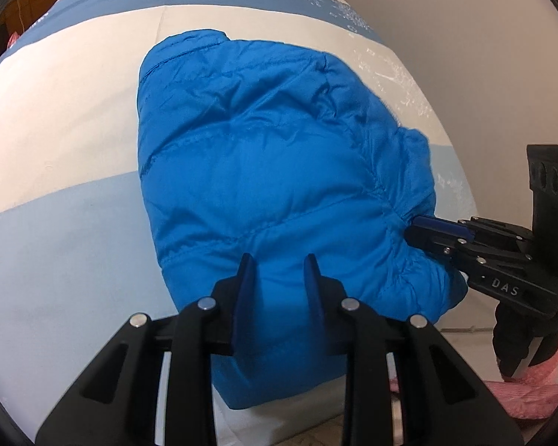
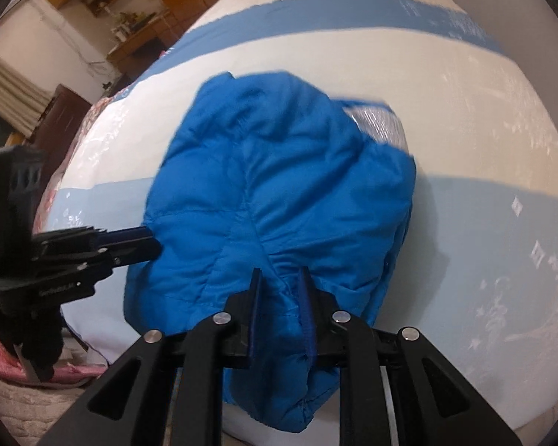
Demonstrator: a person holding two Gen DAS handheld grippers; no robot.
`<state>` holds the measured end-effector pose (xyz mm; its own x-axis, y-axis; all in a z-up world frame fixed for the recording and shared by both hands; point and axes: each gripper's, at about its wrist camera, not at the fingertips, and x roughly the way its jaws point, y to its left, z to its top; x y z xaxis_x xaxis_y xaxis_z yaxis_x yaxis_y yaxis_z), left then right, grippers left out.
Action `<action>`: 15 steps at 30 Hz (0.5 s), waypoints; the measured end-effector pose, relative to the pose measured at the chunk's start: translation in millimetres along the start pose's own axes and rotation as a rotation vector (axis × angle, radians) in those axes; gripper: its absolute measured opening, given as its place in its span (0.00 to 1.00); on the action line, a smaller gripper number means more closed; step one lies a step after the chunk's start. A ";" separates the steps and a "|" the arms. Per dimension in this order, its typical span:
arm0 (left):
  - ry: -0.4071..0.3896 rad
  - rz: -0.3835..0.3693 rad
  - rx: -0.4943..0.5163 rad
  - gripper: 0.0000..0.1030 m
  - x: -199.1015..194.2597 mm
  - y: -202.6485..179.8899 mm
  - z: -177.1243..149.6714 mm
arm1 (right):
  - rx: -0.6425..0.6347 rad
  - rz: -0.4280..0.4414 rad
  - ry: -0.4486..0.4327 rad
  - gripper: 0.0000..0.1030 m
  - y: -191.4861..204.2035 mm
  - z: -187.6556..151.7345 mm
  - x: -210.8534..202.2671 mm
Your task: Fold large clothes
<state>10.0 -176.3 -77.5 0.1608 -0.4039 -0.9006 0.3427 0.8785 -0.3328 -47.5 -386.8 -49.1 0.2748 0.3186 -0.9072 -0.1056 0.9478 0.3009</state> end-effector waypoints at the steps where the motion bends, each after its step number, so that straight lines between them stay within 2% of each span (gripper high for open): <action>1: 0.001 0.009 0.008 0.26 2.4 -1.3 -1.3 | 0.007 0.001 0.002 0.18 -1.9 -1.4 2.9; 15: 0.001 0.049 0.017 0.25 23.7 -12.0 -2.6 | 0.045 0.011 -0.006 0.18 -14.3 -18.8 18.7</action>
<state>7.3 -195.8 -95.5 0.1765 -0.3602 -0.9160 0.3504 0.8927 -0.2835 -58.8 -394.7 -75.8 0.2801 0.3291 -0.9018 -0.0653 0.9437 0.3242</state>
